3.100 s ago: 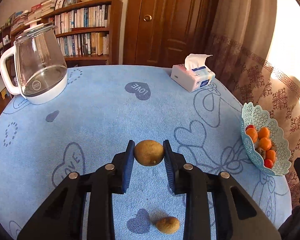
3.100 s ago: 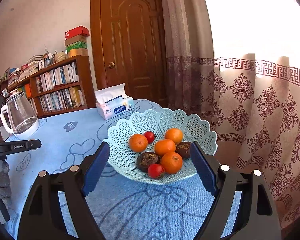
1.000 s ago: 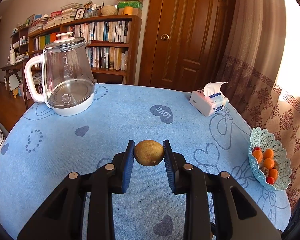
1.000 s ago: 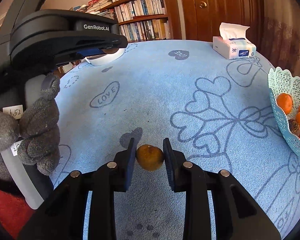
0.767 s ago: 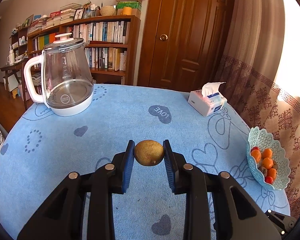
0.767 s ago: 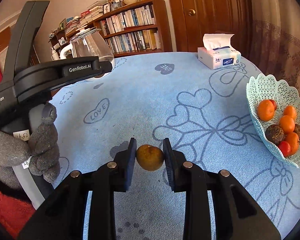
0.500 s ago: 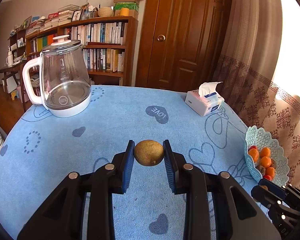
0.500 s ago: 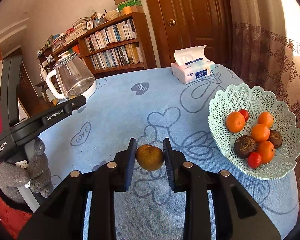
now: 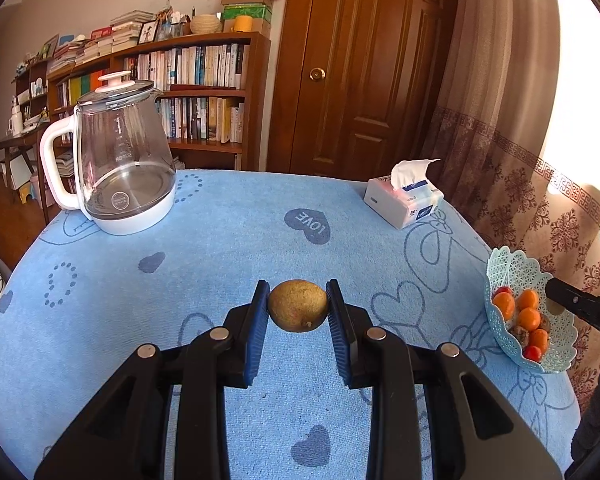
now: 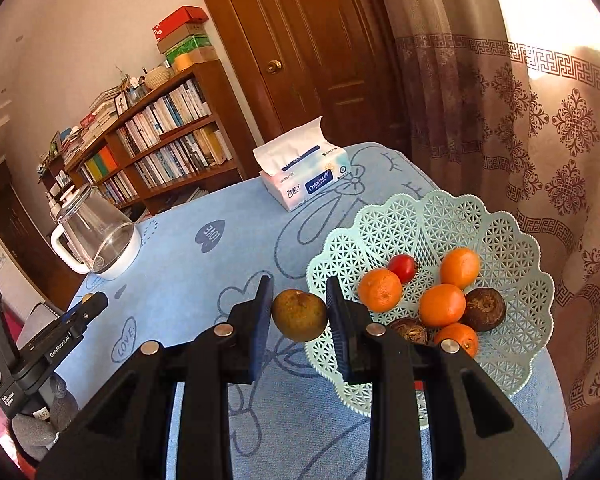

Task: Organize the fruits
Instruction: 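Carry the yellow-brown fruit into the teal basket and open the right tool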

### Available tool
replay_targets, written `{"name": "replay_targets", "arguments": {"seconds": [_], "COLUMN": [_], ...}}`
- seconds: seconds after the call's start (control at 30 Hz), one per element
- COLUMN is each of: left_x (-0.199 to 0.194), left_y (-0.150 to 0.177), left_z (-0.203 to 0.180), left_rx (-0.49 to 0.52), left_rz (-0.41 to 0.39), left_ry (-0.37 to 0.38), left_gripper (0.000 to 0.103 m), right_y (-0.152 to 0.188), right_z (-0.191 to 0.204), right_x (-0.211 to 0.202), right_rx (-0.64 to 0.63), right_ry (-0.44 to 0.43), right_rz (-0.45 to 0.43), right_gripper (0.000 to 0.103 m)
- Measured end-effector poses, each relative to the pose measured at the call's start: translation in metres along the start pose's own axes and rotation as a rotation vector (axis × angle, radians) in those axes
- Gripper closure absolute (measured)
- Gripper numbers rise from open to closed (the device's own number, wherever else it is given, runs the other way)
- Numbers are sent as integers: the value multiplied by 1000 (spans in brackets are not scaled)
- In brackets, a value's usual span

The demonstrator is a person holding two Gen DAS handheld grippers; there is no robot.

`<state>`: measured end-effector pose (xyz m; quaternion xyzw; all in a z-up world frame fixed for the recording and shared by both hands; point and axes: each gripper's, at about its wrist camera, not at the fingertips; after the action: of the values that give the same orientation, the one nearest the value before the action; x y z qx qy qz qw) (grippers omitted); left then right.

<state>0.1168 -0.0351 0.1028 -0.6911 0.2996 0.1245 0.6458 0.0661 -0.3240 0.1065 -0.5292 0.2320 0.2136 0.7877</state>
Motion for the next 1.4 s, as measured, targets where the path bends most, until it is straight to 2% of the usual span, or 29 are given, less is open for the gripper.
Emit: {"name": "replay_targets", "arguments": {"seconds": [0.23, 0.57, 0.63, 0.7, 0.87, 1.17, 1.4], "left_x": [3, 4, 5, 5, 5, 5, 6], "left_y": [1, 3, 4, 4, 4, 7, 10], "left_z": [-2, -2, -2, -2, -3, -10, -19], "left_rx": [9, 10, 11, 13, 15, 34, 42], "left_rz": [6, 13, 13, 13, 13, 8, 16], "left_ry": [0, -2, -2, -2, -2, 13, 67], "left_gripper": [74, 74, 74, 74, 74, 74, 74], "right_y": [7, 10, 11, 12, 15, 22, 41], "right_z": [-24, -39, -41, -44, -47, -46, -49], "right_x": [35, 54, 54, 53, 46, 11, -19], "right_rx": [87, 167, 185, 201, 198, 122, 62], "right_ry": [19, 45, 46, 47, 67, 150, 240], "right_rz": [86, 122, 120, 116, 90, -44, -150], "right_gripper": [75, 74, 72, 60, 60, 60, 50]}}
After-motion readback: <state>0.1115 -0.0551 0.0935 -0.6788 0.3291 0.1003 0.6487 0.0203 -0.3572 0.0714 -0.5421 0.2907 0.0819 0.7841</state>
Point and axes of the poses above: each gripper's, at about its wrist camera, not at the fingertips, and x roughly the way its jaws point, z to its left, y to its underside, and after that the axes turned 1 degree about y, right-handed
